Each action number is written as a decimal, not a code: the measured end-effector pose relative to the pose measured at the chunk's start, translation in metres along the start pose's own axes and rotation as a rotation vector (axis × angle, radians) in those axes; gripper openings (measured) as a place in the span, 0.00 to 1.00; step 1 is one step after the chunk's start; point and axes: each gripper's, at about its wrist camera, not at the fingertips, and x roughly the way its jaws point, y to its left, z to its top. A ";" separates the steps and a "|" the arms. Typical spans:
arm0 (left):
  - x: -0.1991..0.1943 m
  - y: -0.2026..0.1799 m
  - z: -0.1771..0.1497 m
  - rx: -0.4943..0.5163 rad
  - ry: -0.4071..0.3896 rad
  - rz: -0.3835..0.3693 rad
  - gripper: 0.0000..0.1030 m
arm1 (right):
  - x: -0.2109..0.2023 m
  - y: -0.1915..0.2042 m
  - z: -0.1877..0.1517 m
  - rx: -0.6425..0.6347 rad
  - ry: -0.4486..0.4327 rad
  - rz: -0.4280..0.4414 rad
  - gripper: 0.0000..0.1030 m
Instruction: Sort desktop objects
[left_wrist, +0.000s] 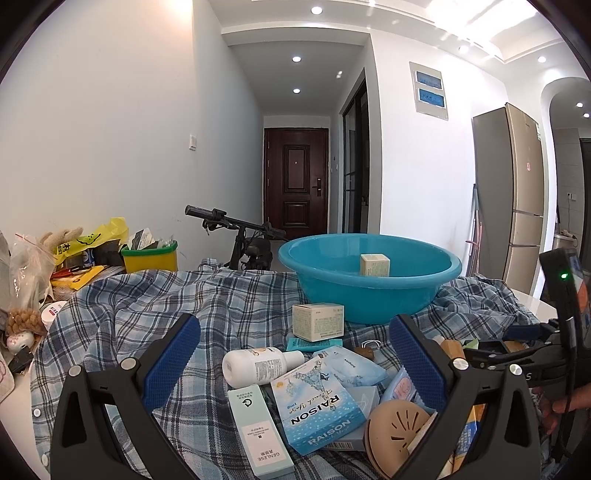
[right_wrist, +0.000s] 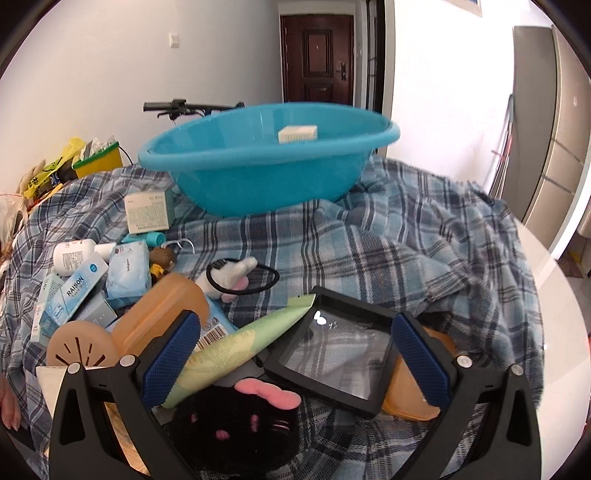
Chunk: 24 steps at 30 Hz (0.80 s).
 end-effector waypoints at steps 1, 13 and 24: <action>-0.001 0.000 0.000 -0.002 0.001 0.001 1.00 | -0.011 0.002 -0.001 -0.012 -0.052 0.002 1.00; -0.008 -0.004 0.002 -0.004 0.071 -0.056 1.00 | -0.086 0.009 -0.023 -0.028 -0.342 0.026 1.00; -0.032 -0.010 0.002 0.036 0.127 -0.085 1.00 | -0.111 0.011 -0.034 -0.072 -0.359 0.047 1.00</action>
